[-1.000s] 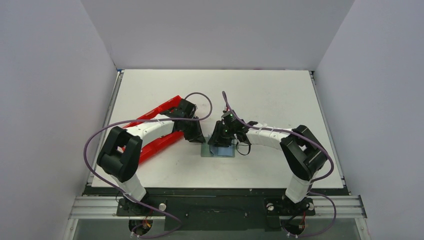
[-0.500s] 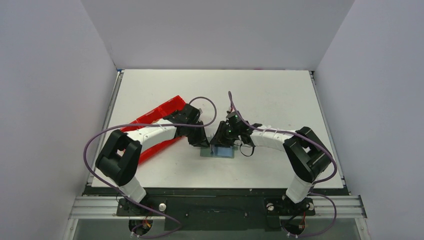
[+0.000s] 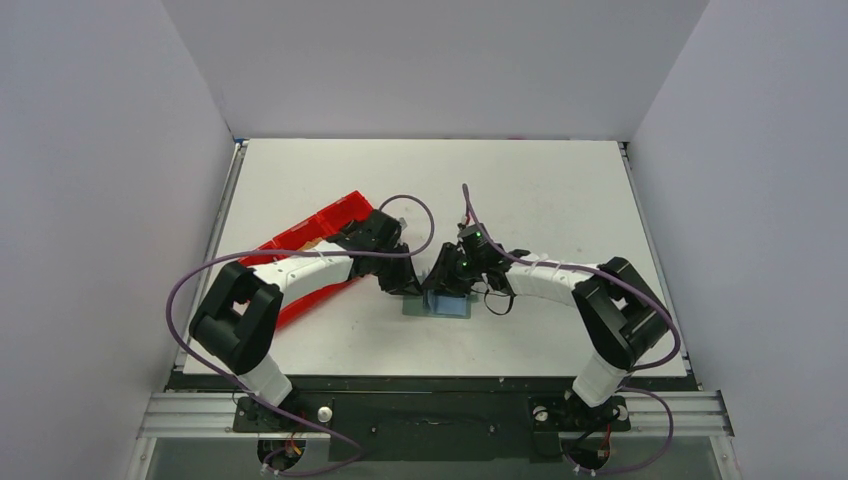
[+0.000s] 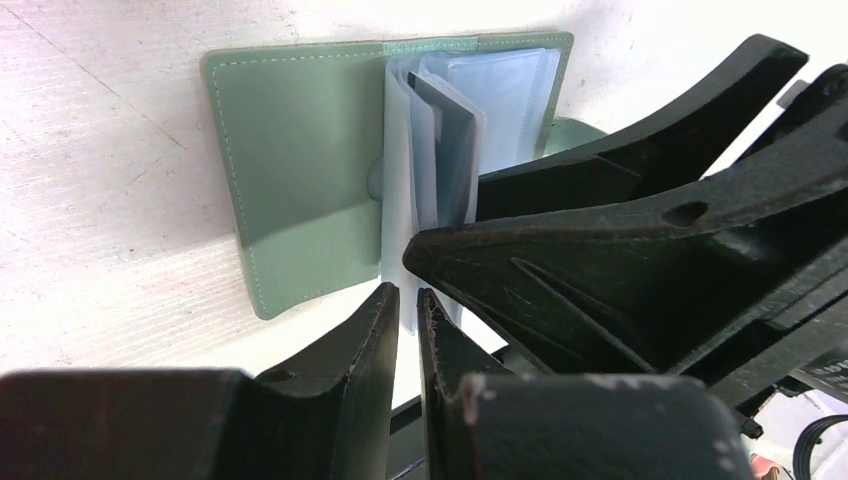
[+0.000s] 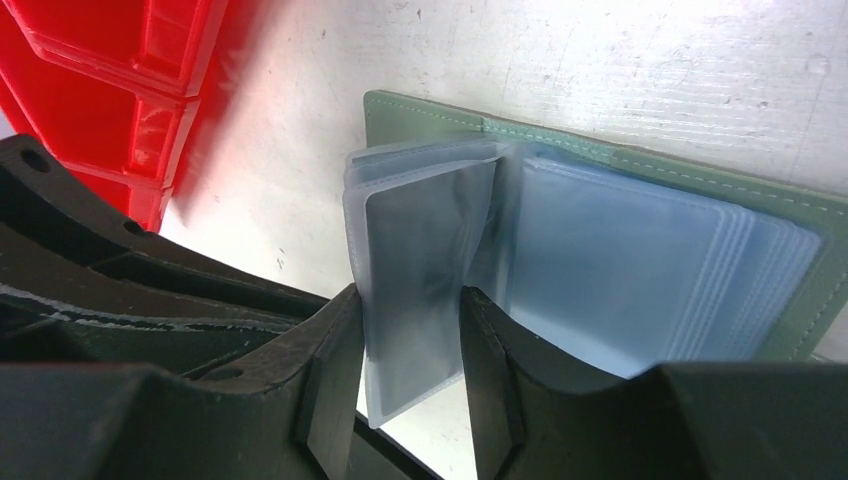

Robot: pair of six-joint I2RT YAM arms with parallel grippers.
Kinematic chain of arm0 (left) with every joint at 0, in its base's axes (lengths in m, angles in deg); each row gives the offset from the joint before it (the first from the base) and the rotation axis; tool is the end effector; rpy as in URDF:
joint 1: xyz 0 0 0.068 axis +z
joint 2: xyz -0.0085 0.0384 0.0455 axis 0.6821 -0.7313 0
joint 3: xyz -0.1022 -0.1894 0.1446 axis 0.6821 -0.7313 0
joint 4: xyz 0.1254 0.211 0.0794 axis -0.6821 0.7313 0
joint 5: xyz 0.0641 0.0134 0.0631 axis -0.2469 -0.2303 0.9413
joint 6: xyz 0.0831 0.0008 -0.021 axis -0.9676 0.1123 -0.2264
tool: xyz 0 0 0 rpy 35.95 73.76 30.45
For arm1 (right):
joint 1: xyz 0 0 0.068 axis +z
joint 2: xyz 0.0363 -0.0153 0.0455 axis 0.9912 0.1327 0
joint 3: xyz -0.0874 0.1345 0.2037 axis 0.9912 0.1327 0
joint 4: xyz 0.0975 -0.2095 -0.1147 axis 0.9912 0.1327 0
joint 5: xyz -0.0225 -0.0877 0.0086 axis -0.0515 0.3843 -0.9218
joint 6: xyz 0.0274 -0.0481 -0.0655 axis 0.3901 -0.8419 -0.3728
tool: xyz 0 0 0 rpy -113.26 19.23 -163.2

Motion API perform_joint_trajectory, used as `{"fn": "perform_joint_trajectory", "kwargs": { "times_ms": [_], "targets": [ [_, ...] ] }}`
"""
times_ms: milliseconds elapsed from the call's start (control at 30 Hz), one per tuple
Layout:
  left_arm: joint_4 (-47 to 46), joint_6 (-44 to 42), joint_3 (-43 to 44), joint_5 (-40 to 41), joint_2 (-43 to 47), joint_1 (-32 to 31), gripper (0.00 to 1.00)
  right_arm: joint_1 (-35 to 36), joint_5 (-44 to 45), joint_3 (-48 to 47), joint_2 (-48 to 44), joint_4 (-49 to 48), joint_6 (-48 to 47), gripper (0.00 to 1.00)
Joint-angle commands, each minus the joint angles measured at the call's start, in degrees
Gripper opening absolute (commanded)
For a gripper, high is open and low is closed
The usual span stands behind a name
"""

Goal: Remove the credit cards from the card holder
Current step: Remove the credit card from the card holder.

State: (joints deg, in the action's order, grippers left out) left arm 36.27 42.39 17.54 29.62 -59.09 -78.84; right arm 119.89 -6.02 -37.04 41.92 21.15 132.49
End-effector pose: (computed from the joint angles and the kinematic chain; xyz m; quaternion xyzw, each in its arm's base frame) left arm 0.2660 -0.2215 0.1422 -0.0538 0.9487 -0.2946 0.1010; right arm 0.2628 0.2375 0.1203 0.0869 0.9174 0.3743 0.1041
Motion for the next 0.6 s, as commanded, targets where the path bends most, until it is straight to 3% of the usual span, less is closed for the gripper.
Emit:
{"fn": "perform_joint_trajectory", "kwargs": {
  "times_ms": [0,300,567],
  "targets": [
    [-0.5,-0.5,2.6,0.2,0.0,-0.3,0.11,-0.5,-0.2,0.9,-3.6,-3.9,0.3,0.36],
    [1.7,-1.1,4.4,1.2,-0.1,-0.3,0.1,-1.2,-0.4,2.7,-5.1,-4.8,0.7,0.37],
    [1.7,-1.4,5.4,1.8,-2.2,-0.4,0.1,-1.9,0.4,5.3,-7.0,-4.4,0.7,0.28]
  ]
}}
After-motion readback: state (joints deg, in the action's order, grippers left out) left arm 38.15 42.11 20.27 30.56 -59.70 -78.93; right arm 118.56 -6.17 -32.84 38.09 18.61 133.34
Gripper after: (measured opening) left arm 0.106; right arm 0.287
